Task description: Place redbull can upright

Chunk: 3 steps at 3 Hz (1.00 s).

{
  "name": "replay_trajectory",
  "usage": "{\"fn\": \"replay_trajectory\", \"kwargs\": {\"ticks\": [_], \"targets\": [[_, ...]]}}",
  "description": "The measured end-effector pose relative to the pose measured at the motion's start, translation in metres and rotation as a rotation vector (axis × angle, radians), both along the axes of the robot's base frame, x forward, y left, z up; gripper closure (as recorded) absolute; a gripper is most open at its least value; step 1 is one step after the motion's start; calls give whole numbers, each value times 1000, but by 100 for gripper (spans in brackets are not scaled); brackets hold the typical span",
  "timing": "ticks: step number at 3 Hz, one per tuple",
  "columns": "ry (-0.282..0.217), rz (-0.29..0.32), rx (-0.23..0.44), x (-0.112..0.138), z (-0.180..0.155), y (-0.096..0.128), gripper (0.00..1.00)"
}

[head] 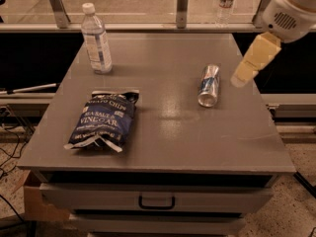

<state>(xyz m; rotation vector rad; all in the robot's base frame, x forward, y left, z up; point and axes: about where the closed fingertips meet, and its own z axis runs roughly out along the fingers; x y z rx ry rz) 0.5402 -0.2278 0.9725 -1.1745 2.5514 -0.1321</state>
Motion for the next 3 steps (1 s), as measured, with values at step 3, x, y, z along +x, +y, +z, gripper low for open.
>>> {"fn": "replay_trajectory", "kwargs": {"ticks": [3], "targets": [[-7,-130,46,9,-1,0,0]]}}
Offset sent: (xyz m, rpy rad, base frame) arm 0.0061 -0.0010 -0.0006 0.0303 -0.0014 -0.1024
